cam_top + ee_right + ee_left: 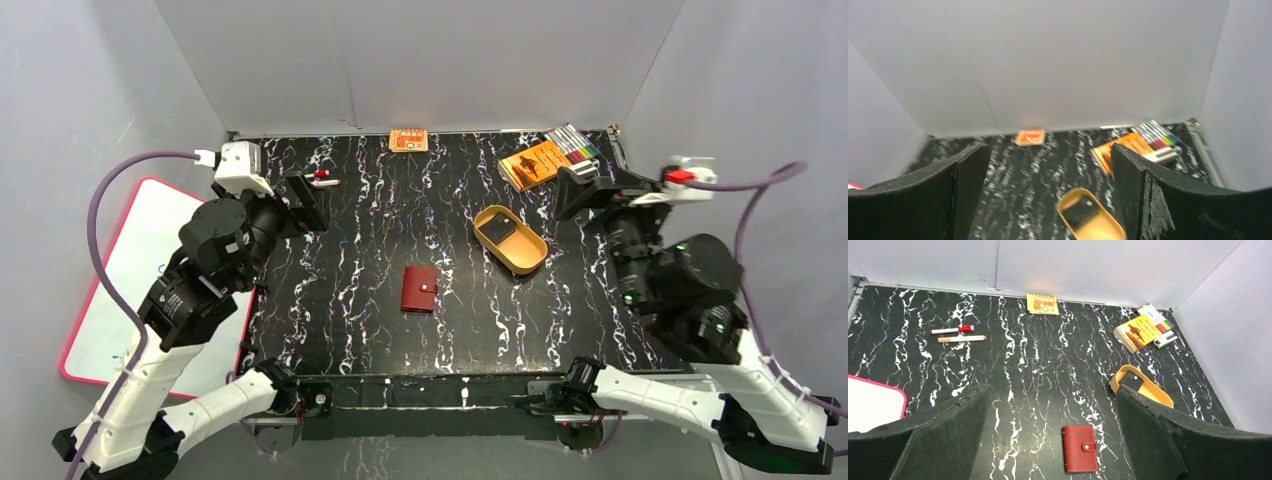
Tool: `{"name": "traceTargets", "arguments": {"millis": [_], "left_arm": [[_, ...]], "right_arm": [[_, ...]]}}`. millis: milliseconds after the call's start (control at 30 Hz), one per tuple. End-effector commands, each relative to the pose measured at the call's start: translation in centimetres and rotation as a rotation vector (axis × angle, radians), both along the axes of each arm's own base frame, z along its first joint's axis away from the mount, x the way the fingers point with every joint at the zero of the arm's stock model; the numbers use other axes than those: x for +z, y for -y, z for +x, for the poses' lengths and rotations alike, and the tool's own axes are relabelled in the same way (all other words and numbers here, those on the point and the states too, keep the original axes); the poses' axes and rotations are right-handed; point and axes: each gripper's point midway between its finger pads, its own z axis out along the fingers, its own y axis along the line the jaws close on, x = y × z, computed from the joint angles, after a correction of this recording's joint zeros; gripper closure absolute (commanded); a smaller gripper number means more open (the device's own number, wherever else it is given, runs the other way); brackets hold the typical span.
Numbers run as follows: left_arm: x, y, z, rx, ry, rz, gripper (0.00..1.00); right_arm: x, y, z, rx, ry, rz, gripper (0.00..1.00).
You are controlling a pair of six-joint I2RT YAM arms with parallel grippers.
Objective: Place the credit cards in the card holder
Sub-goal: Reset both arms
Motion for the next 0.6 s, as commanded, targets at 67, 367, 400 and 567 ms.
{"name": "traceTargets", "arguments": {"millis": [67, 367, 400, 567], "left_arm": [[-0.3, 0.1, 0.3, 0.007, -0.017, 0.021, 0.07], [-1.8, 1.3, -0.2, -0.051, -0.038, -0.024, 0.06], [-1.8, 1.3, -0.3, -0.056, -0.036, -0.025, 0.07], [-2.1, 1.1, 0.1, -0.042, -0.036, 0.005, 0.06]], "right_arm": [[-5.5, -1.5, 2.5, -0.144, -0.125, -0.241, 0.01], [-5.3, -3.5, 0.1, 0.127, 0.027, 0.067, 0.01], [-5.3, -3.4, 0.1, 0.12, 0.018, 0.068, 0.01], [-6.7, -3.3, 0.5, 0.089, -0.047, 0.01, 0.01]]}}
